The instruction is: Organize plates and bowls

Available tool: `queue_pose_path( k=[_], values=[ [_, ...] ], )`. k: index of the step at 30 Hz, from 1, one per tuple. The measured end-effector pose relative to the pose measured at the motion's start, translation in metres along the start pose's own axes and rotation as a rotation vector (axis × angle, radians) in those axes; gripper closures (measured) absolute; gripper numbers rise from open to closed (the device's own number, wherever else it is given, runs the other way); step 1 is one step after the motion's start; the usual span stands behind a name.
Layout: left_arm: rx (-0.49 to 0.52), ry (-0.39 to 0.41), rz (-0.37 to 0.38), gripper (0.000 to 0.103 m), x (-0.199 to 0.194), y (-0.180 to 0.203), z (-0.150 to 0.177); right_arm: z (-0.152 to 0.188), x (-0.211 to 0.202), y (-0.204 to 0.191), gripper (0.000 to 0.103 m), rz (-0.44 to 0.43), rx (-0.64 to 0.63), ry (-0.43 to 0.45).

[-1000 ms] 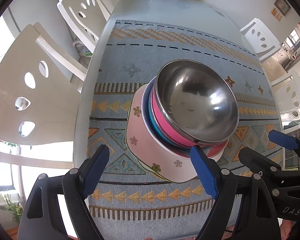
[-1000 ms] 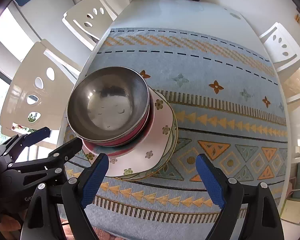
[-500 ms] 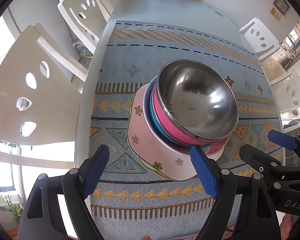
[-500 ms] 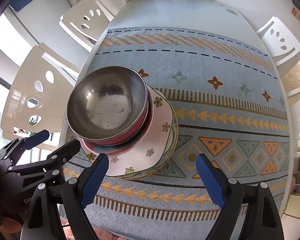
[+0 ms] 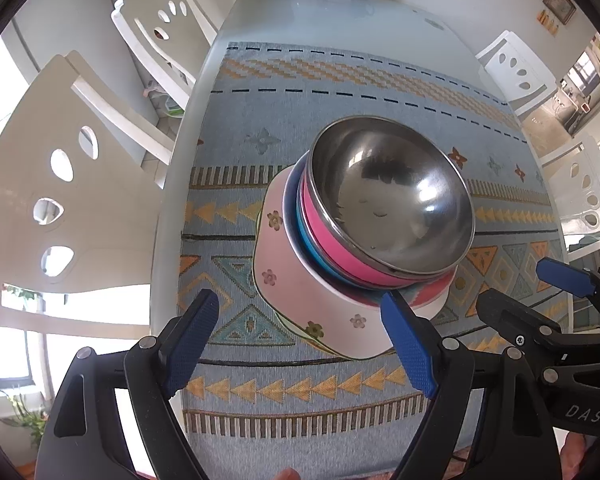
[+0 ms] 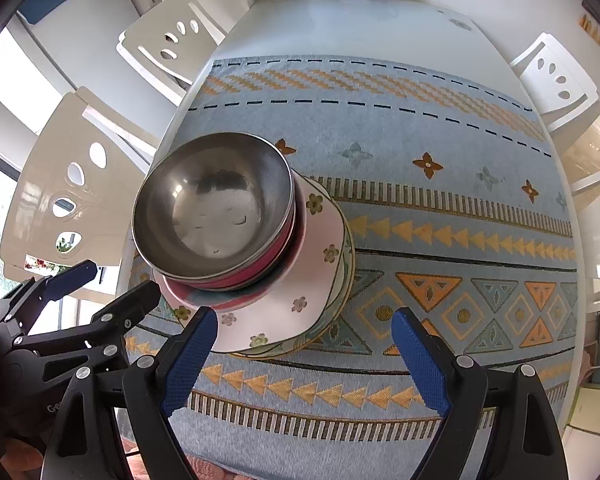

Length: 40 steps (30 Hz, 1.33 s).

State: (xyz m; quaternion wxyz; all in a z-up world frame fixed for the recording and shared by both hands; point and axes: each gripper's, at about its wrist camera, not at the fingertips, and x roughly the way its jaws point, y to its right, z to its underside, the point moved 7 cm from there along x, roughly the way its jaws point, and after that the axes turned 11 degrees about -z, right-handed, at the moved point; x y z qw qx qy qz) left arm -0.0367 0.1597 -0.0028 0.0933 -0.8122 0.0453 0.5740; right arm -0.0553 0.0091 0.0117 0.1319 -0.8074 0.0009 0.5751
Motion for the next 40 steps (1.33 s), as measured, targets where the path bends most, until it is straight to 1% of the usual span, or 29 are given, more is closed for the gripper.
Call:
queue_pose_path(
  k=[20,26,31,40],
  values=[
    [-0.004,-0.008,-0.015,0.021,-0.001,0.001,0.003,0.004,0.004,0.003,0.016,-0.011,0.019,-0.002],
    [-0.014,-0.003,-0.030,0.021,-0.003,0.001,0.004,0.005,0.005,0.004,0.016,-0.016,0.016,-0.007],
    [-0.023,0.004,-0.046,0.021,-0.006,0.000,0.004,0.005,0.003,0.004,0.016,-0.017,0.011,0.007],
    [-0.051,0.008,-0.077,0.021,-0.014,0.004,0.009,0.011,0.002,0.007,0.016,-0.048,-0.008,-0.004]
  ],
)
